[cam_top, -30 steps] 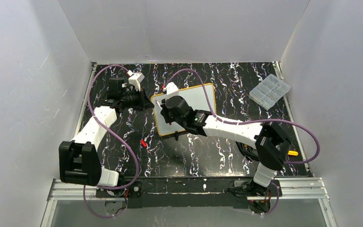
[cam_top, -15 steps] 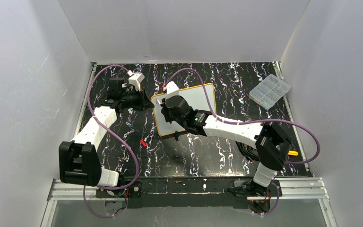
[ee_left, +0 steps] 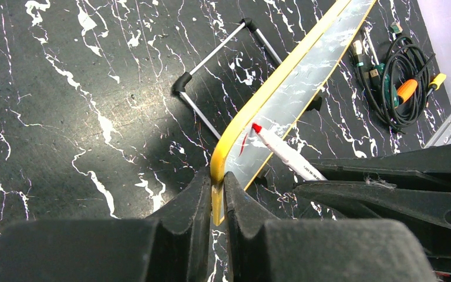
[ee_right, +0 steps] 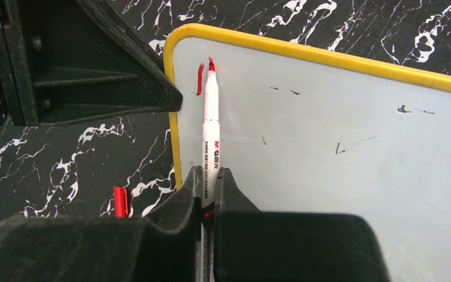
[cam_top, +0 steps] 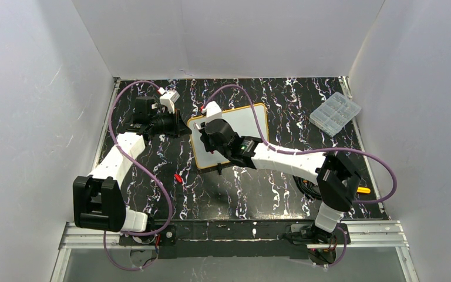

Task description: Write a sentence on the whiteboard

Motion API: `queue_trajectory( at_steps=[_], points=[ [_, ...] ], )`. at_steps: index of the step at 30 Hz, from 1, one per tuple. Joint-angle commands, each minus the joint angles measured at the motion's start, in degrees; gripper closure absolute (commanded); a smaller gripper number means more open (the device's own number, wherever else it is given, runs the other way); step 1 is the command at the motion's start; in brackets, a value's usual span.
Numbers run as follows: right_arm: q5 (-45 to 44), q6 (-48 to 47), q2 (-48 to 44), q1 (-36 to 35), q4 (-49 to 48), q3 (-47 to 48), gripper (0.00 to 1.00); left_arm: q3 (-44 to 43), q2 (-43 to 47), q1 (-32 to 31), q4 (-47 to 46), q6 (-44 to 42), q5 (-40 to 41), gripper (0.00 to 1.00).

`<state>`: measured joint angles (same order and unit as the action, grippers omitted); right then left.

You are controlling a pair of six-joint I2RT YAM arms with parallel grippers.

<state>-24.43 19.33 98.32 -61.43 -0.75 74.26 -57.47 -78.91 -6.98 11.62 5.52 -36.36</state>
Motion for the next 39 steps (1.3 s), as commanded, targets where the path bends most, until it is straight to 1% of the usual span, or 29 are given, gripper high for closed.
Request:
queue_trajectory(
  at_steps=[1, 12, 13, 29, 39],
  points=[
    [-2.66, 0.53, 0.14, -0.27, 0.18, 1.8, 0.99, 0.52, 3.11, -0.31, -0.02, -0.86, 0.24, 1.0],
    [-4.58, 1.28, -0.76, -0.27, 0.67, 0.3, 0.99, 0.44, 3.15, -0.36, -0.02, -0.82, 0.38, 1.0],
    [-4.62, 1.36, -0.7, -0.27, 2.21, 0.15, 0.99, 0.43, 3.13, -0.36, -0.02, -0.86, 0.36, 1.0],
    [-0.51, 3.46, 0.01, -0.84, 2.24, -2.52, 0.99, 0.48, 3.28, -0.31, -0.1, -0.76, 0.34, 1.0],
    [-0.18, 2.48, 1.13, -1.16, 1.28, -1.3, 0.99, 0.52, 3.33, -0.36, -0.19, -0.76, 0.07, 1.0]
  ],
)
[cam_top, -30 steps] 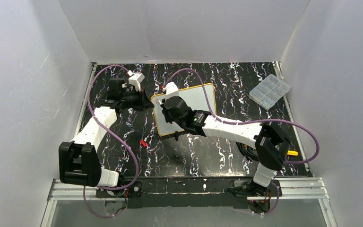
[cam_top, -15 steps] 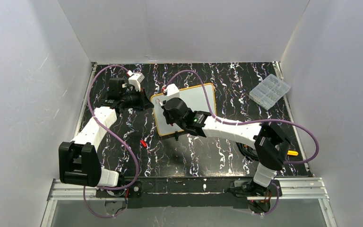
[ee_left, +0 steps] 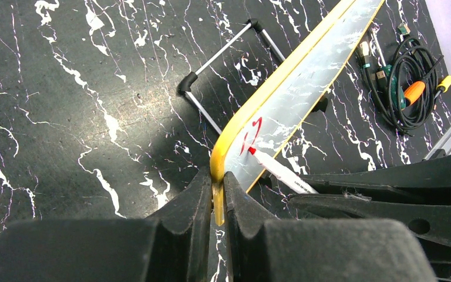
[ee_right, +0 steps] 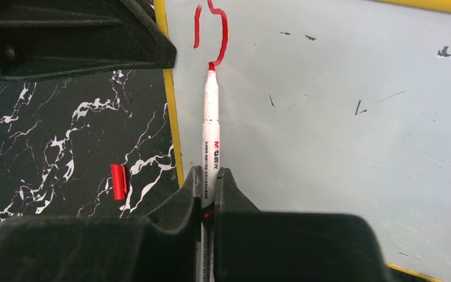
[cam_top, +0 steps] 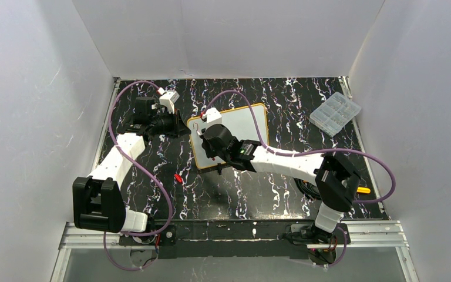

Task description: Write a sentence on the whiteboard

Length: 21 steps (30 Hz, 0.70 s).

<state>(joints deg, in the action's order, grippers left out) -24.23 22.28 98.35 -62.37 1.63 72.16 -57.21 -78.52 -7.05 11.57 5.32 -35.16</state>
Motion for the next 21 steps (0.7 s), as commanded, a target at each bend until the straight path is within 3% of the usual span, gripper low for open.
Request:
queue_trajectory(
  at_steps=[1, 21],
  points=[
    [-0.38, -0.53, 1.26, -0.21, -1.1, 1.07, 0.99, 0.27, 2.96, -0.25, -0.15, -0.56, -1.15, 1.0],
    [-2.43, -1.83, 2.29, -0.23, -3.93, 3.5, 0.99, 0.41, 3.11, -0.3, -0.32, -0.57, -1.33, 1.0]
  ],
)
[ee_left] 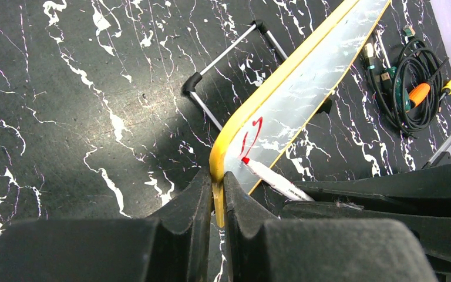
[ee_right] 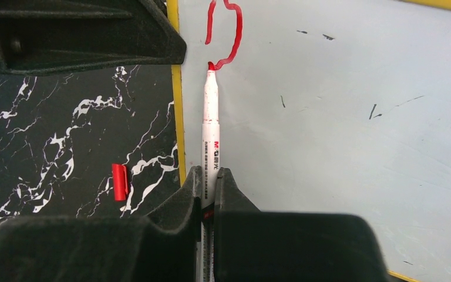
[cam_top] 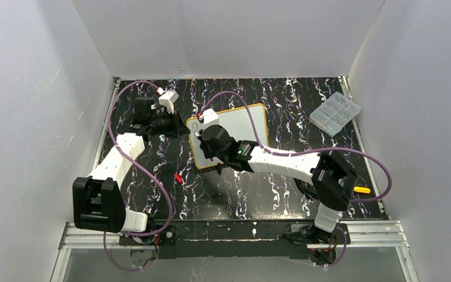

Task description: Write a sentence on the whiteboard

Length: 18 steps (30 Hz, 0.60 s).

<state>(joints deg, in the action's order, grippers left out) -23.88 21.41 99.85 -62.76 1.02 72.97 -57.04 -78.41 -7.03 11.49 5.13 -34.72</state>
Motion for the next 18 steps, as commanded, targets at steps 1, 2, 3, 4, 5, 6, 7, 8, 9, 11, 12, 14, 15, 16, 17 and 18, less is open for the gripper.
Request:
queue_trajectory(
  at_steps=[1, 2, 3, 4, 5, 6, 7, 8, 9, 11, 12, 14, 15, 16, 17, 18],
  points=[
    [-2.91, -1.08, 0.85, 0.18, -3.38, 2.9, 0.99, 0.31, 2.92, -0.3, -0.24, -0.32, -1.77, 1.0],
    [-3.12, -1.15, 0.91, 0.18, -3.43, 3.02, 0.99, 0.22, 2.99, -0.34, -0.24, -0.37, -1.77, 1.0],
    [-3.29, -1.19, 0.95, 0.16, -3.55, 3.07, 0.99, 0.25, 3.0, -0.38, -0.24, -0.24, -1.83, 1.0],
    [-3.47, -1.24, 1.03, 0.18, -3.64, 3.14, 0.99, 0.31, 3.05, -0.36, -0.24, -0.28, -1.8, 1.0],
    [-3.65, -1.28, 1.12, 0.18, -3.7, 3.26, 0.99, 0.29, 3.01, -0.36, -0.24, -0.3, -1.87, 1.0],
    [-3.78, -1.36, 1.13, 0.14, -3.83, 3.36, 0.99, 0.26, 3.0, -0.34, -0.24, -0.29, -1.85, 1.0],
    [-3.91, -1.4, 1.21, 0.11, -3.91, 3.51, 0.99, 0.28, 2.97, -0.35, -0.24, -0.34, -1.83, 1.0],
    [-4.09, -1.52, 1.3, 0.16, -3.93, 3.64, 0.99, 0.26, 2.95, -0.36, -0.21, -0.37, -1.78, 1.0],
    [-4.22, -1.59, 1.31, 0.18, -4.06, 3.67, 0.99, 0.3, 2.96, -0.38, -0.23, -0.38, -1.83, 1.0],
    [-4.52, -1.8, 1.46, 0.18, -4.18, 3.96, 0.99, 0.3, 2.99, -0.36, -0.31, -0.26, -1.92, 1.0],
    [-4.7, -1.79, 1.48, 0.18, -4.18, 4.02, 0.99, 0.29, 2.88, -0.36, -0.32, -0.36, -1.83, 1.0],
    [-4.42, -1.97, 1.29, 0.16, -4.42, 4.03, 0.99, 0.23, 2.93, -0.36, -0.3, -0.28, -1.79, 1.0],
    [-3.85, -2.03, 0.91, 0.18, -4.74, 3.73, 0.99, 0.28, 2.91, -0.36, -0.28, -0.34, -1.68, 1.0],
    [-2.99, -2.3, 0.24, 0.18, -5.55, 3.1, 0.99, 0.3, 2.85, -0.38, -0.24, -0.33, -1.45, 1.0],
    [-1.65, -2.6, -0.85, 0.14, -6.76, 2.16, 0.99, 0.26, 2.91, -0.36, -0.19, -0.27, -1.09, 1.0],
    [-0.65, -2.94, -2.26, -0.01, -7.86, 0.91, 0.99, 0.3, 2.91, -0.36, -0.11, -0.26, -0.65, 1.0]
  ],
)
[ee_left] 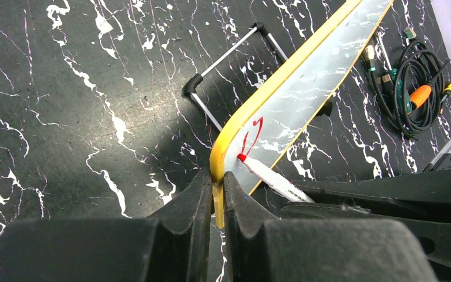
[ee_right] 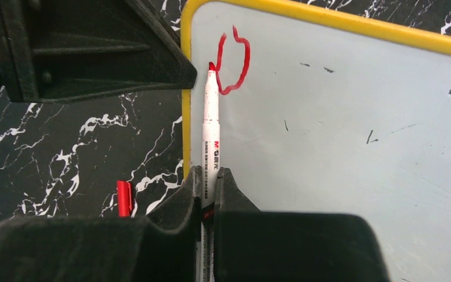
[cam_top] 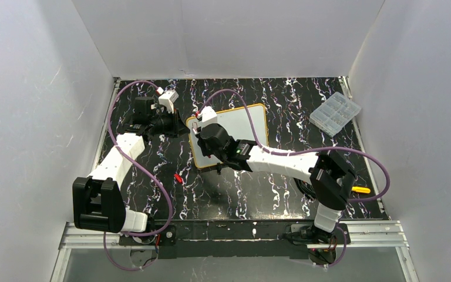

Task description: Write a sentence on the whiteboard

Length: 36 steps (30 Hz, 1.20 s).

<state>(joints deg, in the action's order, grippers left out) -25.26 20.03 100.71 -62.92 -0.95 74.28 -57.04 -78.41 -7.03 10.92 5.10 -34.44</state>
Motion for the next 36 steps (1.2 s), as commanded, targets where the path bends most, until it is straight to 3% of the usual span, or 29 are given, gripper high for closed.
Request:
queue_trajectory(
  at_steps=[1, 6, 11, 36],
  points=[
    [1.48, -1.88, -4.34, 0.02, -6.86, -1.58, 0.99, 0.25, 2.87, -0.38, 0.64, -0.24, -0.48, 1.0],
    [0.43, -2.32, -9.63, -0.32, -8.53, -6.0, 0.99, -0.09, 2.63, -0.36, 1.21, -0.26, 0.16, 1.0],
    [-3.92, -1.66, -8.49, -0.28, -5.39, -5.2, 0.99, 0.1, 2.88, -0.36, 1.21, -0.29, 0.42, 1.0],
    [-5.78, -2.42, -2.12, 0.42, -3.2, -0.2, 0.99, -0.09, 2.82, -0.36, 1.21, -0.45, 0.04, 1.0]
  ],
)
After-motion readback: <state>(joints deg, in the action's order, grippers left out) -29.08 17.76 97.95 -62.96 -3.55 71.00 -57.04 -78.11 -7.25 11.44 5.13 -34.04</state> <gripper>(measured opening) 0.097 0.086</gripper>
